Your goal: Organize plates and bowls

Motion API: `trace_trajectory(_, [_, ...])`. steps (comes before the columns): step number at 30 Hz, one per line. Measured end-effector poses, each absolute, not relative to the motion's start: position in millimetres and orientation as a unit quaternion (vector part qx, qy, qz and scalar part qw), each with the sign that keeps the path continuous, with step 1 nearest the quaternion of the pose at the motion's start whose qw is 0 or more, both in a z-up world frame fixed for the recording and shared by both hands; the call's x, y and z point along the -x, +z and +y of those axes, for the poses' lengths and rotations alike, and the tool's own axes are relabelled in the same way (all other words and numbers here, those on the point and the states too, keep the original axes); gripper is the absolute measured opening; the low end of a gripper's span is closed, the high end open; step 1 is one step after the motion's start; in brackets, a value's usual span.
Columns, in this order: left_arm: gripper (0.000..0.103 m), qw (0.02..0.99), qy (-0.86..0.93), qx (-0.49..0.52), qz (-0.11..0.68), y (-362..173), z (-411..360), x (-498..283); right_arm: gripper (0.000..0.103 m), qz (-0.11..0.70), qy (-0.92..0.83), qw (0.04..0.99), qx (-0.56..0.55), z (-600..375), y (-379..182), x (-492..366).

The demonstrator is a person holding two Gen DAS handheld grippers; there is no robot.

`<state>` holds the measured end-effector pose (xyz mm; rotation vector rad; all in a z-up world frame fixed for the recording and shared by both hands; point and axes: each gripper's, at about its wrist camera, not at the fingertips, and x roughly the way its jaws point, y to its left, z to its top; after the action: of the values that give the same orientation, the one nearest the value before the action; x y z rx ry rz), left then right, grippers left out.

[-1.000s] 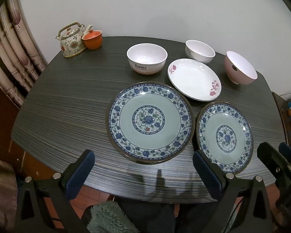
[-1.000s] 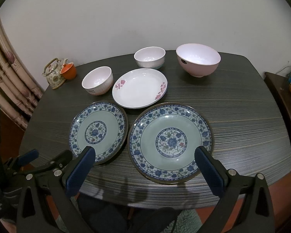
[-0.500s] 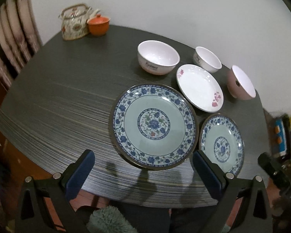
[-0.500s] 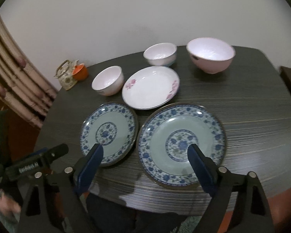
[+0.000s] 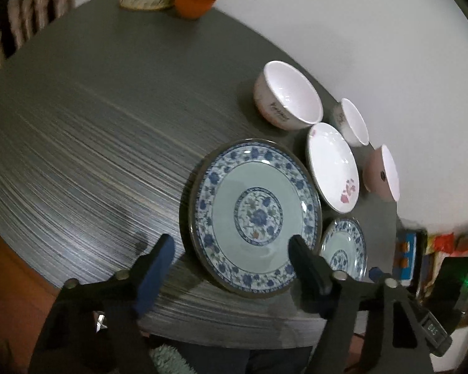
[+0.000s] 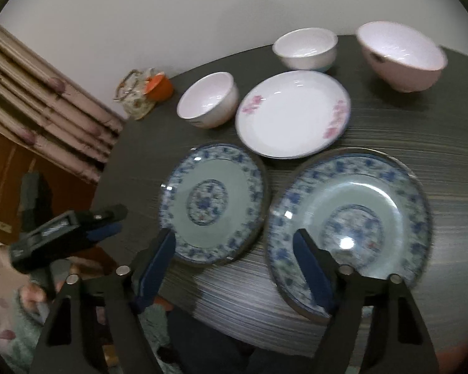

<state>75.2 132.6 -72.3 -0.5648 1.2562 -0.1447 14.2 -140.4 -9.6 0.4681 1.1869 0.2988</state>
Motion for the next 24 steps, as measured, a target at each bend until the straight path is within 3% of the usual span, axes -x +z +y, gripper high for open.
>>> trace_trajectory(1, [0.067,0.765,-0.067,0.267,0.582,-77.1,134.8,-76.4,0.067,0.557,0.142,0.787,-0.223,-139.4,-13.4,-20.2])
trace_trajectory(8, [0.066,0.745,-0.071,0.299,0.592,-101.0,144.5,-85.1,0.054,0.583,0.16,0.762,-0.231,-133.5,-39.6,-55.8])
trace_trajectory(12, [0.061,0.739,-0.07,0.308,0.594,-108.3,148.2,-89.1,0.036,0.6,0.16,0.744,-0.247,-136.0,-61.5,-74.2])
trace_trajectory(16, [0.053,0.737,-0.074,0.314,0.594,-112.5,151.0,-93.0,0.032,0.612,0.158,0.739,-0.231,-132.4,-73.5,-89.3])
trace_trajectory(24, [0.053,0.731,-0.074,0.317,0.6,-120.3,152.0,-98.8,0.03,0.628,0.158,0.729,-0.223,-133.5,-93.8,-111.3])
